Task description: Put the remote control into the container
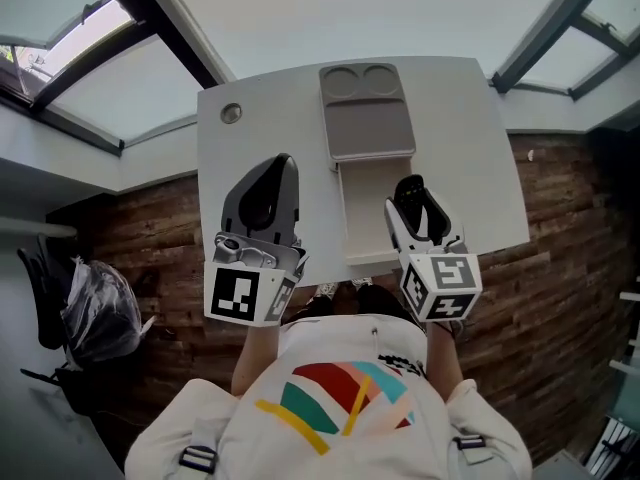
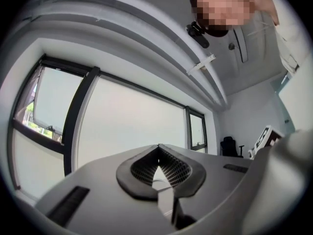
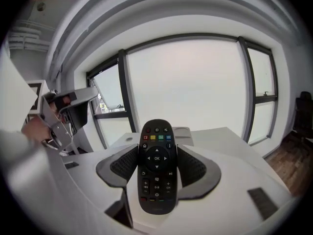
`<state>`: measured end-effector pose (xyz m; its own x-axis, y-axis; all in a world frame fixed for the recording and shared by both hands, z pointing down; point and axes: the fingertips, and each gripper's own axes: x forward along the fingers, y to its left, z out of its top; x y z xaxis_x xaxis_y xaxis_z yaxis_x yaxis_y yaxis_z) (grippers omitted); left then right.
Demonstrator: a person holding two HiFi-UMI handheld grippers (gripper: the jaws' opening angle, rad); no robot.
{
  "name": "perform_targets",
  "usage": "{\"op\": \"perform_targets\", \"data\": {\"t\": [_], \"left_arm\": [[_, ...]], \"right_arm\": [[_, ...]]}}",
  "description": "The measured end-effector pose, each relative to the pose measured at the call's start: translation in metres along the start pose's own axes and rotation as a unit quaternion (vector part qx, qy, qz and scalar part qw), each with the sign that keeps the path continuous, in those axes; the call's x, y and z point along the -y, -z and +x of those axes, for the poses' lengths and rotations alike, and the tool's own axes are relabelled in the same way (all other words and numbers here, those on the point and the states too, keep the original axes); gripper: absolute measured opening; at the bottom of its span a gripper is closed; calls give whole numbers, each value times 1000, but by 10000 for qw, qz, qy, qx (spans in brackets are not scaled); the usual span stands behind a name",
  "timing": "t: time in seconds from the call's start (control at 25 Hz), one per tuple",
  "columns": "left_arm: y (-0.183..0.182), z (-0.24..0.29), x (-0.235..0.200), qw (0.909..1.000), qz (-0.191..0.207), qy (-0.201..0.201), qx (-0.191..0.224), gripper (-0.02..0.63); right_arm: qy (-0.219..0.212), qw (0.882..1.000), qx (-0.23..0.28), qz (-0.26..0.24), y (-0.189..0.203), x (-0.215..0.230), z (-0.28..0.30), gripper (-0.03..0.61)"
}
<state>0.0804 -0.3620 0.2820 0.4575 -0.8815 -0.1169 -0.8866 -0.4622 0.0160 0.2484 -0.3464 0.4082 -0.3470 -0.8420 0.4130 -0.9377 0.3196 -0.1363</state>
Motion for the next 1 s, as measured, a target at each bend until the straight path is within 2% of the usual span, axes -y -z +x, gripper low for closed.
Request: {"op": "perform_targets", "data": {"t": [0.08,0.16,0.6,0.84,1.0], "left_arm": [[4,-1,-1,9999,-79,-66,-67,8],[6,-2,-3,9998,8,-153,-102,8],[7,-5,-12,9994,161,-313,-54,8],[8,-6,-15,9989,126,-440,-117,8],[8,-7,-15,9987,154,-475,-102,8]], "right_arm": [[-184,9995,-267,-29,16,-1,19,252],[-286,9983,-511,-72,31,-1,35,252],[-351,9851,-1588,-561,92,-6,101,252],[-396,9621,-2549,-881,137,-2,128,252],[-394,9498,-2892,-1129,157,-2,135,252]]}}
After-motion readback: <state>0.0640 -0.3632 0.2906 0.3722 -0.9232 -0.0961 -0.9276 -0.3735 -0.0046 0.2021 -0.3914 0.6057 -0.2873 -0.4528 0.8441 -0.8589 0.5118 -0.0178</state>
